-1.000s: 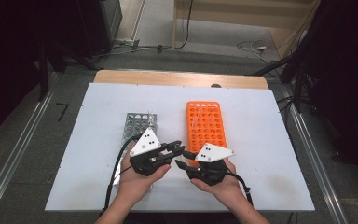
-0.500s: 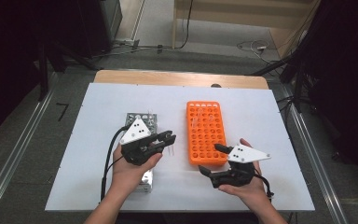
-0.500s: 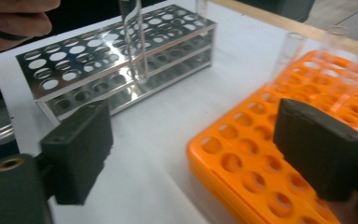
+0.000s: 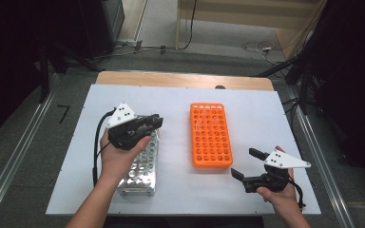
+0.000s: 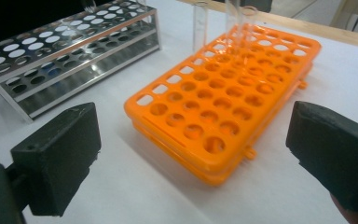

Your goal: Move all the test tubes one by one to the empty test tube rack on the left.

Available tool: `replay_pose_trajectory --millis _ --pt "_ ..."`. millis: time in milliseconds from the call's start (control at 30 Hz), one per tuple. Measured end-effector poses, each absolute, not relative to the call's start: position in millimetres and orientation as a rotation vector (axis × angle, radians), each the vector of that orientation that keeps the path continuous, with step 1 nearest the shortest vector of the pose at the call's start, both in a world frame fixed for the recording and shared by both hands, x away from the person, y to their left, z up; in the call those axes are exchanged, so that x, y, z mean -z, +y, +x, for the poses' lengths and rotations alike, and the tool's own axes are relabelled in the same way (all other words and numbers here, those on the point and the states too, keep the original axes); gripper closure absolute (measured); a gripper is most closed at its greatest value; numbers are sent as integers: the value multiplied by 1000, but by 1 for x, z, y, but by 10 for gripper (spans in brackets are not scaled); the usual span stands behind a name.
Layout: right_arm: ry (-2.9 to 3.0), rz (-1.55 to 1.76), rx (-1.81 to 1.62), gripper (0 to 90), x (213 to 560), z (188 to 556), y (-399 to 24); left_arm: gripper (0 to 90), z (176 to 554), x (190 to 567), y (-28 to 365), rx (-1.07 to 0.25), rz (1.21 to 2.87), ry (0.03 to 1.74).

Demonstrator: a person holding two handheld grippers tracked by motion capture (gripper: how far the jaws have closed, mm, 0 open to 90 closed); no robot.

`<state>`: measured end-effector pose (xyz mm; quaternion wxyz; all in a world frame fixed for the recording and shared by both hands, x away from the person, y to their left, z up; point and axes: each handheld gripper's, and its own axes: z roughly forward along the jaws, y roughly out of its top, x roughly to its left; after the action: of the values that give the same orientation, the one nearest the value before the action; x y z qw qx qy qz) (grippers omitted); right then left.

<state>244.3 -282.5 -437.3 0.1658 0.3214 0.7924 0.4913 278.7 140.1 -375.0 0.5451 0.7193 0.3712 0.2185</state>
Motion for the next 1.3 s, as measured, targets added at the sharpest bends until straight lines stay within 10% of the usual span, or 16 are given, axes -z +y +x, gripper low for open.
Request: replay_pose_trajectory --millis 1300 --pt "2208 1029 -1374 19 456 256 -333 760 333 417 145 -596 1720 1047"
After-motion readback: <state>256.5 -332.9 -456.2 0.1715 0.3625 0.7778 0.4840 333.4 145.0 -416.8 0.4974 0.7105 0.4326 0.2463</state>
